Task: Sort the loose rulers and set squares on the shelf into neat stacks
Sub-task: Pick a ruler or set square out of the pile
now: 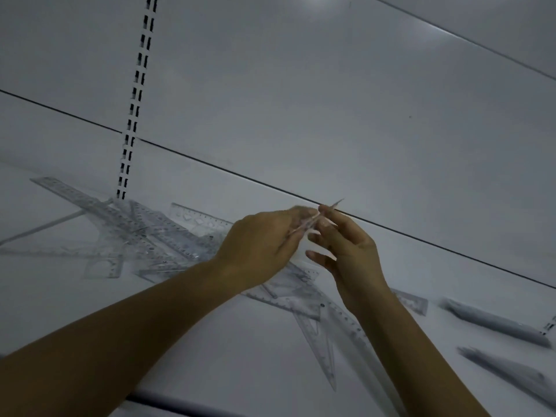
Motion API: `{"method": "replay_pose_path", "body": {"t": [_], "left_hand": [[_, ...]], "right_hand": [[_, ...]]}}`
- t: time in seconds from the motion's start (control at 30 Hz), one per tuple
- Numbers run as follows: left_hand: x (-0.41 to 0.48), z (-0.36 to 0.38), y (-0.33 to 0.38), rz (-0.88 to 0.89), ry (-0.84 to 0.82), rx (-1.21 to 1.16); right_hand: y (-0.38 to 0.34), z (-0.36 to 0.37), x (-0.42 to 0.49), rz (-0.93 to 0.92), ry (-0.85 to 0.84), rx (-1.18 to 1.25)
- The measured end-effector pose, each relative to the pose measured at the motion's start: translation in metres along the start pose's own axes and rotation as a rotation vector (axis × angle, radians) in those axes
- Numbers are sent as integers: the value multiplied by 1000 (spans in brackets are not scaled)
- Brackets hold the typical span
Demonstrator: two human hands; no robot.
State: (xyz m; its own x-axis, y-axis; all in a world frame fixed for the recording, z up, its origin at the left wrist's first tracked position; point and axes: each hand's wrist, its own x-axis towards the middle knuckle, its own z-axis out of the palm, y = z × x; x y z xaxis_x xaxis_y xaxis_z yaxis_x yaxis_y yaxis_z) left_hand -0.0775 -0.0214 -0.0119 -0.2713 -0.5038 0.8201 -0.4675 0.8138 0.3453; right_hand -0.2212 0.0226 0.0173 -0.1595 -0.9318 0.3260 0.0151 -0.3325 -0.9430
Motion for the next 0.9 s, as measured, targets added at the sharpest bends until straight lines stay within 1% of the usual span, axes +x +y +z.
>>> {"method": "replay_pose_path", "body": {"t": [0.03, 0.1, 0.13, 0.2, 0.3, 0.37, 0.43, 0.5, 0.6, 0.67, 0.73, 0.8, 0.9], "left_hand": [[1, 0, 2, -82, 11, -76], [3, -2, 10, -264, 15, -336], [6, -4, 14, -345, 21, -463], [10, -11, 18, -443, 29, -604], [19, -24, 24, -543, 5, -729], [26, -29, 36, -589, -54, -784], [33, -25, 54, -575, -155, -762], [40, -11, 76, -539, -254, -724], [48, 25, 107, -496, -373, -700], [52, 55, 126, -464, -484, -675], [55, 84, 144, -449, -577, -666], [58, 113, 163, -440, -629, -671], [61, 151, 190, -450, -654, -694]], "right_hand": [[2, -2, 1, -35, 65, -95], [6, -5, 4, -158, 177, -251], [6, -5, 5, -250, 202, -331], [3, -4, 4, -451, 180, -521], [-17, -10, -7, -666, 10, -837], [-35, -27, -18, -776, -92, -1161], [-51, -53, -26, -939, -89, -1394], [-64, -83, -29, -1034, -50, -1478], [-73, -137, -34, -1055, -27, -1574], [-75, -177, -42, -964, -92, -1606], [-77, -214, -52, -822, -186, -1606], [-80, -246, -61, -707, -240, -1597], [-82, -287, -67, -648, -241, -1586]]}}
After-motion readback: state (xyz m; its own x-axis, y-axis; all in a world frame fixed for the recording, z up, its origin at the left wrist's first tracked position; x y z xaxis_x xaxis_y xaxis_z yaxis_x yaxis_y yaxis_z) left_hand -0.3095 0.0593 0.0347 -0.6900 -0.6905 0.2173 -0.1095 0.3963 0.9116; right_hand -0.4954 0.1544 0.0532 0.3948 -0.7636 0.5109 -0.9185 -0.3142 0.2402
